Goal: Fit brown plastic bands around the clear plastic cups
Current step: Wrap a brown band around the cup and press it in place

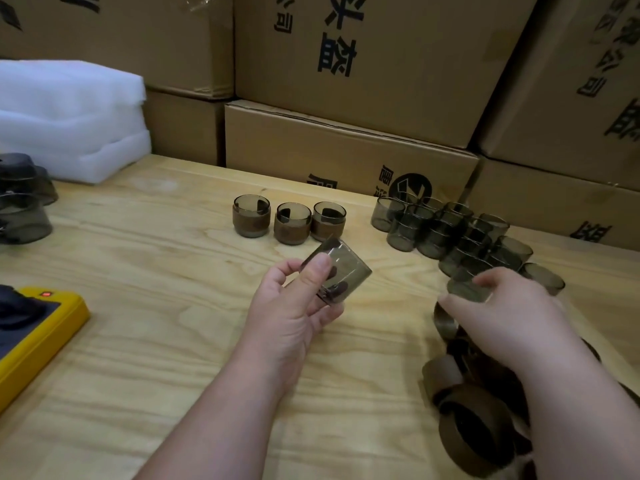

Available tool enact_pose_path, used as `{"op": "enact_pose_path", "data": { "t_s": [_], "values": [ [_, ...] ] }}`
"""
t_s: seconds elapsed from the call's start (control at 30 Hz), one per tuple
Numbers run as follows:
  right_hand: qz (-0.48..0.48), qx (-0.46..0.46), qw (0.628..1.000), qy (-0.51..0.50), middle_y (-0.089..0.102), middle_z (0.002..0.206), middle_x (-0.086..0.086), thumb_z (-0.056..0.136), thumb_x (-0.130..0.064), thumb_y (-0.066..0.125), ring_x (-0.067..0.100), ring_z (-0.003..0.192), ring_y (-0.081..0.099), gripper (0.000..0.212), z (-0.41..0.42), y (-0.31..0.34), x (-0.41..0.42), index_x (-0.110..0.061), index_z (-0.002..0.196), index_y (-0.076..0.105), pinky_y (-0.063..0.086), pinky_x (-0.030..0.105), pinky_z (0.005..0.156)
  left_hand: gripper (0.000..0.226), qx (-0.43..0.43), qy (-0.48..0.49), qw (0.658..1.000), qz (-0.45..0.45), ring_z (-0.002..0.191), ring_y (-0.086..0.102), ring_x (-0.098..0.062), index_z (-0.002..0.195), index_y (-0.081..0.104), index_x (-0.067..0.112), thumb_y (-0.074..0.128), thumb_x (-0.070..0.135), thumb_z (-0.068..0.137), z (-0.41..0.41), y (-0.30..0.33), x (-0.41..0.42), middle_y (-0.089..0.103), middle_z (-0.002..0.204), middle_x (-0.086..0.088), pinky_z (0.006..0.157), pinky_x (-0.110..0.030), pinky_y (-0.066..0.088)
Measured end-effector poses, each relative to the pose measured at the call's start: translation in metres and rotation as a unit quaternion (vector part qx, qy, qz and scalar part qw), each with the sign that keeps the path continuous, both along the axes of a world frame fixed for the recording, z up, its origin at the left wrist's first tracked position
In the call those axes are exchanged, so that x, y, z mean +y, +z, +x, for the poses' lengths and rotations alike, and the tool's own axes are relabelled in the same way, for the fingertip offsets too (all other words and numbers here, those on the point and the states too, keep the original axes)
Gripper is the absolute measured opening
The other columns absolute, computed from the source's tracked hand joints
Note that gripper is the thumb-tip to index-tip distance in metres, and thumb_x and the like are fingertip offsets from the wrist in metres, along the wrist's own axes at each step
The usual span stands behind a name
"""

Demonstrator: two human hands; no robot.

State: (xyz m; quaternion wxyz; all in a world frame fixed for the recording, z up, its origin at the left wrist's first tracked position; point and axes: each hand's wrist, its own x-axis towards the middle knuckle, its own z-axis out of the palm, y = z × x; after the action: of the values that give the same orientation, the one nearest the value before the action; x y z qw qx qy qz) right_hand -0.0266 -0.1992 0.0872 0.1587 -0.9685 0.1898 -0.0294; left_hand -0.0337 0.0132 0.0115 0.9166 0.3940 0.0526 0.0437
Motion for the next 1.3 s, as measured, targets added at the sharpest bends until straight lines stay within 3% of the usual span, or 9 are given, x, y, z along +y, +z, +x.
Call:
{"op": "enact_pose_path", "data": {
  "t_s": [0.17,0.33,0.5,0.7,0.9,0.97,1.1,1.2,1.3],
  "values": [
    [0.021,0.043,0.999,0.008,0.049,0.087,-0.013,0.084,-0.041,0.079,0.014,0.081,0.059,0.057,0.006,-0.01,-0.009,-0.032,0.135,0.055,0.057,0.039,0.071,0.055,-0.017,0.056,0.993,0.106,0.081,0.074,-0.015,0.101,0.074,0.028,0.088,0.058,0.057,0.0,-0.004,-0.001,0.08,0.1,-0.003,0.059,-0.025,0.053],
    [0.069,-0.094,0.991,0.064,0.058,0.1,-0.011,0.088,-0.023,0.074,0.011,0.087,0.06,0.048,0.004,-0.01,0.002,-0.031,0.132,0.058,0.056,0.031,0.068,0.036,-0.079,0.103,0.959,0.253,0.083,0.069,-0.001,0.09,0.082,0.038,0.084,0.051,0.057,-0.004,-0.007,-0.004,0.075,0.108,0.003,0.07,-0.019,0.054],
    [0.256,-0.308,0.909,0.12,0.062,0.105,-0.023,0.091,-0.024,0.075,-0.005,0.082,0.064,0.05,-0.01,-0.022,0.061,-0.039,0.134,0.054,0.047,0.009,0.049,0.06,-0.088,0.068,0.917,0.383,0.091,0.067,-0.004,0.112,0.067,0.057,0.095,0.026,0.069,-0.003,-0.015,-0.008,0.065,0.119,0.014,0.076,-0.017,0.054],
    [0.319,-0.374,0.861,0.134,0.05,0.112,-0.036,0.095,-0.026,0.069,-0.01,0.1,0.057,0.048,-0.017,-0.058,0.087,-0.038,0.139,0.055,0.047,0.002,0.076,0.081,-0.103,0.018,0.896,0.432,0.101,0.065,-0.007,0.129,0.047,0.068,0.089,0.022,0.077,-0.002,-0.018,-0.007,0.056,0.119,0.028,0.084,-0.025,0.057],
    [0.277,-0.418,0.841,0.203,0.055,0.121,-0.015,0.091,-0.001,0.07,0.006,0.106,0.061,0.048,-0.013,-0.08,0.084,-0.033,0.126,0.06,0.042,0.005,0.092,0.06,-0.106,0.005,0.936,0.334,0.113,0.063,0.0,0.128,0.059,0.049,0.059,0.02,0.075,-0.003,-0.016,-0.007,0.067,0.122,0.018,0.086,-0.015,0.051],
    [0.266,-0.419,0.836,0.233,0.057,0.123,-0.007,0.089,0.005,0.07,0.007,0.112,0.058,0.048,-0.011,-0.084,0.084,-0.026,0.125,0.065,0.042,0.008,0.096,0.054,-0.114,0.025,0.946,0.304,0.11,0.065,0.003,0.128,0.063,0.044,0.065,0.027,0.077,-0.002,-0.015,-0.006,0.071,0.117,0.017,0.085,-0.014,0.052],
    [0.287,-0.424,0.814,0.275,0.05,0.133,-0.002,0.089,0.011,0.067,-0.004,0.12,0.051,0.052,-0.011,-0.087,0.086,-0.03,0.121,0.069,0.042,0.006,0.095,0.059,-0.126,0.063,0.94,0.312,0.117,0.068,-0.009,0.128,0.067,0.034,0.075,0.047,0.071,-0.002,-0.014,-0.006,0.075,0.119,0.013,0.104,-0.04,0.053],
    [0.314,-0.409,0.805,0.293,0.049,0.14,-0.005,0.093,0.002,0.066,-0.001,0.126,0.051,0.05,-0.013,-0.088,0.087,-0.034,0.127,0.066,0.044,0.009,0.098,0.048,-0.126,0.09,0.939,0.309,0.117,0.069,-0.016,0.119,0.072,0.039,0.076,0.048,0.072,-0.002,-0.013,-0.005,0.077,0.116,0.008,0.109,-0.053,0.048],
    [0.336,-0.347,0.824,0.296,0.045,0.146,-0.017,0.094,-0.024,0.063,0.004,0.137,0.047,0.056,-0.014,-0.09,0.087,-0.048,0.142,0.049,0.043,0.016,0.107,0.046,-0.113,0.099,0.944,0.295,0.112,0.071,-0.014,0.113,0.074,0.038,0.078,0.049,0.069,-0.002,-0.015,-0.004,0.078,0.112,0.008,0.1,-0.041,0.054]
  ]
}}
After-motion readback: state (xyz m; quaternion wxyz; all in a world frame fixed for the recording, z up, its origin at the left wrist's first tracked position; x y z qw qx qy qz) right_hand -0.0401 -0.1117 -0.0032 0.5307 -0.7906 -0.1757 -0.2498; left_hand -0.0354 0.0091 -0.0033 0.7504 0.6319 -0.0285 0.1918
